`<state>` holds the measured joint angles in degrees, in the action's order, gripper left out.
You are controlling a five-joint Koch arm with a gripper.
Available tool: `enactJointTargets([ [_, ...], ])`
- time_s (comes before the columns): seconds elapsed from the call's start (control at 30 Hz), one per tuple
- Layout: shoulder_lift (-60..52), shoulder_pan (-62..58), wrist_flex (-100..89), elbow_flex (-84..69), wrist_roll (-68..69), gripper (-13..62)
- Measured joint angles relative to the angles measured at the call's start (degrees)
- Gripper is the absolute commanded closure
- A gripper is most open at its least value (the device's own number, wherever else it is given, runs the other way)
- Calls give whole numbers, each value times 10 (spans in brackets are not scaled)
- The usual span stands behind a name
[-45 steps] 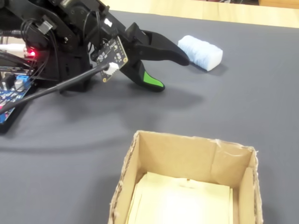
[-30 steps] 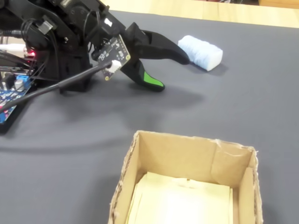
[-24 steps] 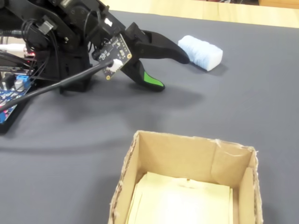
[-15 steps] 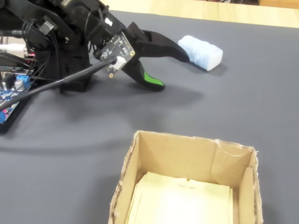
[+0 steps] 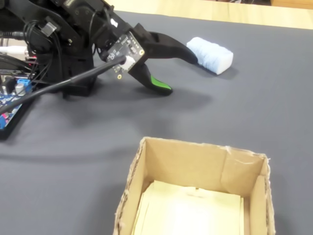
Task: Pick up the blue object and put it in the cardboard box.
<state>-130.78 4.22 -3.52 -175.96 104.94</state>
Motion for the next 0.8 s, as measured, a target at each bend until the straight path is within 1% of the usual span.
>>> enactJointTargets([
  [0.13, 0, 1, 44, 28, 0, 154],
  [0.4, 0, 2, 196, 113, -2, 155],
  [0.57, 0, 45, 269, 200, -1, 156],
  [0.67, 1, 62, 288, 214, -1, 156],
  [0.73, 6, 93, 295, 250, -1, 156],
  [0.8, 18, 116, 296, 250, 8, 156],
])
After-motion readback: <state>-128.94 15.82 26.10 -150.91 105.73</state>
